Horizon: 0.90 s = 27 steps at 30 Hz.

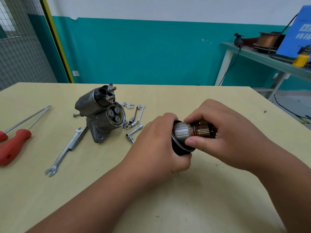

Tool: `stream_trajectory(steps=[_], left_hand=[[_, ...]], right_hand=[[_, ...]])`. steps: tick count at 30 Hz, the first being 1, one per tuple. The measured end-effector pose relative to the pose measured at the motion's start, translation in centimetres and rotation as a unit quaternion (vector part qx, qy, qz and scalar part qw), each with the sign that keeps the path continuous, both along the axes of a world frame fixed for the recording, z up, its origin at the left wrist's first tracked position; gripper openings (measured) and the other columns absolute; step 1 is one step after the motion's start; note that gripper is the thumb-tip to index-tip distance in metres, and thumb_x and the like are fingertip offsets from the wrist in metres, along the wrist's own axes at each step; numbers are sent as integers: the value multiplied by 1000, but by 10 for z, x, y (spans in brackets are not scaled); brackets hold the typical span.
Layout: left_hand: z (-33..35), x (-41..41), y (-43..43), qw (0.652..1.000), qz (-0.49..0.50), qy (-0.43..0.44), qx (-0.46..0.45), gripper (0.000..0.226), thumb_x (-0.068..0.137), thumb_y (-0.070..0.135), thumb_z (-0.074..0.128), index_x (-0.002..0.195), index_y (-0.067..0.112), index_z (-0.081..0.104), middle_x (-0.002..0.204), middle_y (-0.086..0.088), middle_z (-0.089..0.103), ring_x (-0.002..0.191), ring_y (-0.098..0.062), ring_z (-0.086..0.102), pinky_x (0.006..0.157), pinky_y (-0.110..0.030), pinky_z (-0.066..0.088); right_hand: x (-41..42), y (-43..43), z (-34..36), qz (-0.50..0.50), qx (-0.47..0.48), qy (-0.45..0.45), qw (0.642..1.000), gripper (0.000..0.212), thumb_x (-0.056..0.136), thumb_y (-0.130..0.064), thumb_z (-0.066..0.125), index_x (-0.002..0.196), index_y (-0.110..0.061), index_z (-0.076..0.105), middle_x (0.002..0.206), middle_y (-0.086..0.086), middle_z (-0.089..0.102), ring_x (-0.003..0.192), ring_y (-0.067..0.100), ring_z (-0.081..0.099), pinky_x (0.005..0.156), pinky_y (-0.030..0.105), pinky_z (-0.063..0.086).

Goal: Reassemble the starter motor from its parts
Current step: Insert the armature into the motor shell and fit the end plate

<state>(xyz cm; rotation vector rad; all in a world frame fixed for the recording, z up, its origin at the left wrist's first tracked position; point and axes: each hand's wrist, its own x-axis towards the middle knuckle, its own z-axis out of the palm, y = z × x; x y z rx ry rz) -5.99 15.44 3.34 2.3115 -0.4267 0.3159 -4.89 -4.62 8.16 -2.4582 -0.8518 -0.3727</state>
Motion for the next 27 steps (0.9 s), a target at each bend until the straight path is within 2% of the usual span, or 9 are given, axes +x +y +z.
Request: stream_trajectory(steps=[3, 6, 8, 11, 13, 15, 20, 24, 27], left_hand=[[0, 0, 3, 1000, -9, 4, 16, 52, 70, 45, 78, 112, 36, 48, 101, 13, 56, 92, -14, 56, 71, -36, 51], [-1, -3, 5, 995, -18, 61, -82, 55, 66, 47, 81, 110, 45, 48, 101, 15, 62, 93, -6, 63, 69, -21, 53], [1, -5, 4, 982, -28, 95, -161, 57, 62, 51, 83, 109, 46, 51, 102, 21, 66, 90, -1, 66, 68, -13, 51], [4, -8, 2, 960, -52, 118, -247, 61, 56, 56, 78, 111, 41, 55, 98, 19, 71, 85, 1, 69, 72, -17, 53], [5, -10, -1, 954, -73, 126, -261, 63, 57, 53, 77, 114, 37, 57, 99, 16, 73, 88, -1, 71, 76, -24, 57], [6, -12, -5, 953, -87, 133, -259, 68, 56, 50, 76, 120, 38, 56, 105, 14, 75, 98, -6, 74, 85, -36, 62], [8, -14, -10, 957, -84, 112, -253, 83, 54, 52, 75, 132, 41, 51, 117, 13, 74, 112, -8, 73, 99, -46, 61], [9, -17, -12, 969, -86, 68, -219, 82, 55, 54, 76, 132, 45, 46, 123, 24, 65, 117, 0, 68, 99, -26, 56], [11, -21, -14, 971, -96, 61, -213, 81, 57, 53, 76, 131, 46, 44, 125, 29, 61, 117, 4, 66, 92, -13, 52]], right_hand=[[0, 2, -1, 4, 9, -20, 1000, 22, 89, -47, 68, 106, -32, 71, 96, -21, 54, 93, 5, 56, 73, 8, 39], [4, 0, -4, -6, 98, -50, 994, 18, 91, -47, 59, 103, -38, 67, 95, -18, 61, 94, 9, 61, 75, 18, 50], [6, 1, -8, 3, 210, 12, 978, 37, 89, -63, 61, 115, -38, 65, 106, -15, 66, 106, 14, 64, 81, 29, 59], [3, 17, -17, 62, 337, 145, 928, 74, 76, -80, 68, 133, -33, 60, 127, -7, 68, 122, 19, 64, 94, 31, 57], [2, 29, -25, 109, 394, 210, 888, 63, 79, -61, 79, 130, -26, 65, 131, 4, 69, 124, 28, 66, 103, 44, 55], [1, 38, -29, 124, 427, 220, 868, 32, 87, -36, 69, 115, -21, 72, 126, 10, 73, 121, 31, 68, 105, 55, 52], [-3, 45, -26, 74, 496, 201, 842, 21, 88, -32, 58, 90, -17, 72, 113, 12, 77, 111, 32, 72, 96, 53, 57], [-7, 43, -13, 76, 567, 228, 788, 23, 83, -28, 60, 83, -10, 73, 99, 19, 76, 111, 38, 73, 95, 50, 60], [-10, 38, -5, 88, 545, 233, 801, 23, 83, -27, 58, 83, -11, 74, 100, 21, 75, 113, 39, 72, 97, 51, 59]])
